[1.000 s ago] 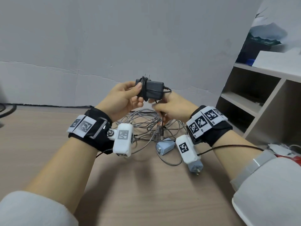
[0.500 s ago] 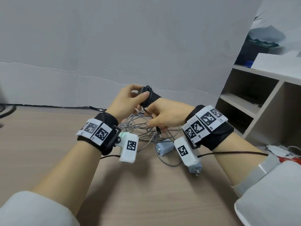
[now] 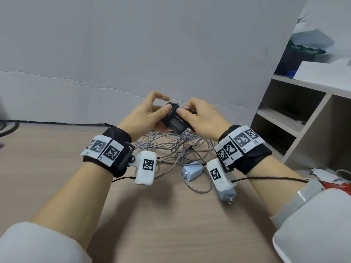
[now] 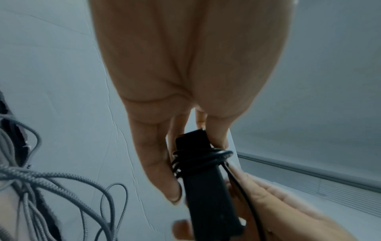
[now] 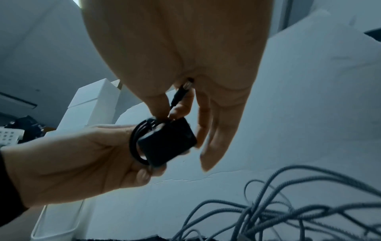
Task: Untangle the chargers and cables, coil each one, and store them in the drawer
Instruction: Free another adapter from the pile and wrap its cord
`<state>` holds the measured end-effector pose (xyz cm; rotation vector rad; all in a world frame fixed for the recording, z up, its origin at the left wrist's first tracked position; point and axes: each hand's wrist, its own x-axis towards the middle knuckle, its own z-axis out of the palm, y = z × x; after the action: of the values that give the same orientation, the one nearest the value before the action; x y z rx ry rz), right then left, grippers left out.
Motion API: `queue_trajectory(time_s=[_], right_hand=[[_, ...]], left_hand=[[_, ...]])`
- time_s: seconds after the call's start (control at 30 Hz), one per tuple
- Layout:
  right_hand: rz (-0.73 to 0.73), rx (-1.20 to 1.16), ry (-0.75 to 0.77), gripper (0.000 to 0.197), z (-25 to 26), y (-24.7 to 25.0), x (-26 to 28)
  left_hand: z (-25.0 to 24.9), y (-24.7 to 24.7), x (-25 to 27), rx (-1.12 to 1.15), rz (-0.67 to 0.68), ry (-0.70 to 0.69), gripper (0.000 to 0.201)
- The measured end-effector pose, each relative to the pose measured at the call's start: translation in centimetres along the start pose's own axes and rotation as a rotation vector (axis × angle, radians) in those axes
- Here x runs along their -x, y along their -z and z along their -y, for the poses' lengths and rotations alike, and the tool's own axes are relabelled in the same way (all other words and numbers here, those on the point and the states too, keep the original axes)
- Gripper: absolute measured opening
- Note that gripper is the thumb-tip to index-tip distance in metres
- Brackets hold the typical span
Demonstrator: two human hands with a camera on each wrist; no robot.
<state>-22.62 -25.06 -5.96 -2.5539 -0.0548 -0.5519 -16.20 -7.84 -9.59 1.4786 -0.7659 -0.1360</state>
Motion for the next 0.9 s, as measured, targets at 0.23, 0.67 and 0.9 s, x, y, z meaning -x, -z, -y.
queue_trajectory(time_s=[0.23,0.67,0.9], right_hand=[[-0.061,-0.35,-0.124,0.025,0.1,0.0,0.3],[0.036,-0.281,-0.12,0.014,-0.1,-0.4,0.1],[0.037,0.198,-0.031,0.014,-0.2,0.7,-0.7]], left_hand=[[-0.1,-0.7,-0.6,-0.138,-0.129,-0.129,0.018],[1.0,0.2,-1.1,-0.411,-0.198,-0.14,0.009],[1.0,0.3,-1.1,-0.558,-0.198,-0.097,0.006]])
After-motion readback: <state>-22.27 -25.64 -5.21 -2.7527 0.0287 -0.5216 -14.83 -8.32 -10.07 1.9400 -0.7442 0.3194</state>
